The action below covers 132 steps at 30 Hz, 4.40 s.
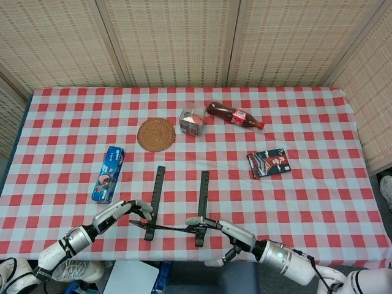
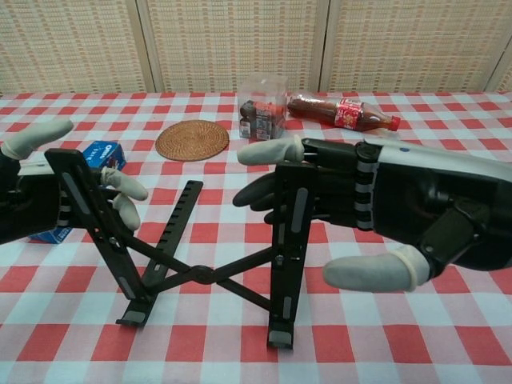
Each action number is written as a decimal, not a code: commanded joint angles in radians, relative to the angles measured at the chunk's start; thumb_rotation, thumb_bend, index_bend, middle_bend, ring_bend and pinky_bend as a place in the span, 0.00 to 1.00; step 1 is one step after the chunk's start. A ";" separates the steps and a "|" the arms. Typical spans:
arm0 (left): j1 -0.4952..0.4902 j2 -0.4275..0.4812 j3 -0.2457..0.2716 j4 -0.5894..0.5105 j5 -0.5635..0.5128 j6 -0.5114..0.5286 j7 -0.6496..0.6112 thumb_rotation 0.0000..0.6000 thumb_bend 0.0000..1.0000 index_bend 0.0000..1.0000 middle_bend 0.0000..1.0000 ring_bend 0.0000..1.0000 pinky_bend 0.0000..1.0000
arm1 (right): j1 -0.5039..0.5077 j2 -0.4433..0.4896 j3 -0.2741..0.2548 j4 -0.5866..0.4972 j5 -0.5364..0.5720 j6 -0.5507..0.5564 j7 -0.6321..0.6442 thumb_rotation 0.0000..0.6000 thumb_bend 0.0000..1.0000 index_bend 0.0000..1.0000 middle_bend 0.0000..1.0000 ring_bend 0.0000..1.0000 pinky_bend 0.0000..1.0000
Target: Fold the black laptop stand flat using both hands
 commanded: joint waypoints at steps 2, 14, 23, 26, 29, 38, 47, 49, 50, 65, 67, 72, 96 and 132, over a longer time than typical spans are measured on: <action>0.002 -0.011 0.013 0.012 -0.001 0.002 0.001 0.12 0.17 0.30 0.41 0.33 0.29 | 0.000 0.000 0.000 0.003 0.002 0.005 0.004 1.00 0.19 0.12 0.21 0.12 0.09; 0.000 -0.020 0.050 0.035 0.015 0.023 -0.016 0.13 0.17 0.30 0.40 0.33 0.31 | 0.002 -0.005 0.003 0.010 0.015 0.003 0.007 1.00 0.19 0.12 0.21 0.12 0.10; 0.018 0.005 0.045 0.045 0.005 0.083 -0.024 0.22 0.17 0.24 0.32 0.31 0.31 | 0.007 -0.010 0.022 0.028 0.044 -0.011 -0.002 1.00 0.20 0.12 0.21 0.12 0.10; 0.018 0.012 0.055 0.040 0.012 0.085 -0.026 0.23 0.17 0.24 0.32 0.31 0.31 | 0.017 -0.028 0.038 0.044 0.063 -0.033 0.000 1.00 0.20 0.12 0.21 0.12 0.10; 0.018 0.013 0.059 0.035 0.012 0.086 -0.021 0.23 0.17 0.24 0.32 0.31 0.31 | 0.031 -0.055 0.057 0.067 0.083 -0.061 0.006 1.00 0.20 0.12 0.21 0.12 0.10; 0.011 0.016 0.057 0.024 0.009 0.081 -0.003 0.23 0.17 0.24 0.32 0.31 0.31 | 0.048 -0.129 0.071 0.144 0.127 -0.125 0.040 1.00 0.20 0.12 0.21 0.12 0.10; 0.006 0.019 0.059 0.020 0.007 0.076 0.000 0.23 0.17 0.24 0.32 0.31 0.31 | 0.031 -0.176 0.038 0.204 0.127 -0.129 0.139 1.00 0.23 0.12 0.21 0.13 0.10; 0.005 0.019 0.060 0.020 0.007 0.075 0.000 0.23 0.17 0.24 0.32 0.31 0.31 | 0.028 -0.182 0.031 0.214 0.122 -0.126 0.161 1.00 0.24 0.12 0.21 0.13 0.10; 0.005 0.019 0.060 0.019 0.007 0.076 0.001 0.23 0.17 0.24 0.32 0.31 0.31 | 0.026 -0.184 0.028 0.218 0.121 -0.124 0.167 1.00 0.25 0.12 0.21 0.13 0.10; -0.003 0.021 0.065 0.010 0.011 0.073 0.010 0.23 0.17 0.24 0.32 0.31 0.31 | 0.010 -0.209 -0.013 0.237 0.103 -0.118 0.233 1.00 0.31 0.12 0.21 0.13 0.12; -0.003 0.022 0.065 0.008 0.011 0.074 0.010 0.23 0.17 0.24 0.32 0.31 0.31 | 0.008 -0.211 -0.017 0.237 0.103 -0.119 0.234 1.00 0.32 0.12 0.21 0.13 0.12; -0.002 0.023 0.064 0.006 0.008 0.076 0.014 0.23 0.17 0.24 0.32 0.31 0.31 | 0.004 -0.210 -0.021 0.231 0.101 -0.114 0.232 1.00 0.33 0.12 0.21 0.13 0.14; 0.076 0.051 0.052 0.083 0.028 0.161 0.378 0.85 0.17 0.23 0.27 0.26 0.31 | 0.039 0.098 0.077 -0.030 0.095 -0.027 -0.054 1.00 0.33 0.12 0.21 0.13 0.14; 0.093 -0.155 -0.021 0.159 -0.040 0.058 0.733 1.00 0.32 0.47 0.26 0.24 0.31 | -0.001 0.112 0.097 -0.006 0.136 -0.070 -0.029 1.00 0.30 0.12 0.21 0.13 0.14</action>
